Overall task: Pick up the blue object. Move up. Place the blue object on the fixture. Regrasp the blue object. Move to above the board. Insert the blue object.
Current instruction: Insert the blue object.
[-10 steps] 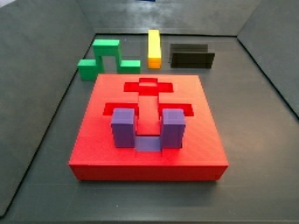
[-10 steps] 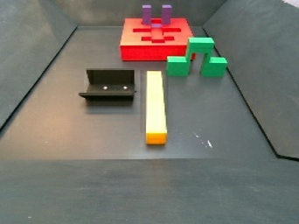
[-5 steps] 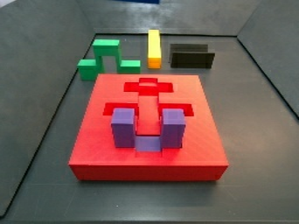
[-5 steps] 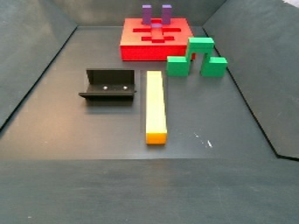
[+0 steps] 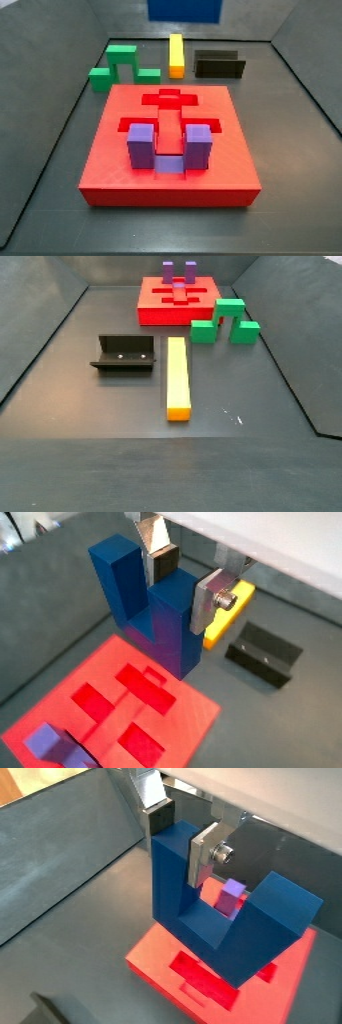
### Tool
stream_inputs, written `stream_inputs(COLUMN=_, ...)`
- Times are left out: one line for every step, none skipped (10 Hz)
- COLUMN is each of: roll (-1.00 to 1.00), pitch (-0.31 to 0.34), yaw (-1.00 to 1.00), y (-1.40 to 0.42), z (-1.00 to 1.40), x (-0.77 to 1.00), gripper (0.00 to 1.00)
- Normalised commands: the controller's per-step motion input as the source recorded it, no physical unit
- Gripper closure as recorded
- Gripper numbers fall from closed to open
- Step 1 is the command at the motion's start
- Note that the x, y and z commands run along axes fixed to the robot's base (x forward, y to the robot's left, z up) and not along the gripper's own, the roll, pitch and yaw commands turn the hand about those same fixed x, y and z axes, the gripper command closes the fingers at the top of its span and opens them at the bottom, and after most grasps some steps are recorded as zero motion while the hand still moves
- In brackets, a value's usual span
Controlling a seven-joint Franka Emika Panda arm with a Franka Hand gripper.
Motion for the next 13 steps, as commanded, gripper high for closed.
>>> stream_inputs(roll=-0.10, pitch=-0.004, yaw=0.41, y=0.00, z=-0.95, x=0.26, gripper=1.00)
stream_inputs(roll=-0.03, pitch=0.009, yaw=0.59, y=0.00, z=-0.87, x=0.00, gripper=1.00)
stream_inputs(roll=0.13, pitch=0.077, yaw=0.57, y=-0.03, z=-0.70, x=-0.21, gripper=1.00)
stream_inputs(roll=0.10, pitch=0.064, yaw=0.60, y=-0.01, z=-0.64, x=-0.07, gripper=1.00)
stream_inputs(roll=0.00, pitch=0.046, yaw=0.32, y=-0.01, z=-0.67, x=-0.18, gripper=1.00)
stream_inputs(roll=0.00, pitch=0.027, yaw=0.10, y=-0.02, z=-0.69, x=-0.48, gripper=1.00)
stream_inputs(roll=-0.04, pitch=0.000, yaw=0.03, y=0.00, z=-0.64, x=-0.41, gripper=1.00)
stream_inputs(roll=0.00, pitch=0.046, yaw=0.00, y=0.00, z=-0.37, x=-0.07, gripper=1.00)
stream_inputs(roll=0.00, pitch=0.054, yaw=0.00, y=-0.04, z=-0.24, x=0.07, gripper=1.00)
stream_inputs(roll=0.00, pitch=0.084, yaw=0.00, y=-0.08, z=-0.08, x=0.41, gripper=1.00)
stream_inputs(roll=0.00, pitch=0.076, yaw=0.00, y=-0.08, z=-0.17, x=0.38, gripper=1.00)
stream_inputs(roll=0.00, pitch=0.050, yaw=0.00, y=-0.10, z=-0.25, x=0.29, gripper=1.00)
stream_inputs(roll=0.01, pitch=0.074, yaw=0.00, y=-0.05, z=-0.31, x=0.02, gripper=1.00)
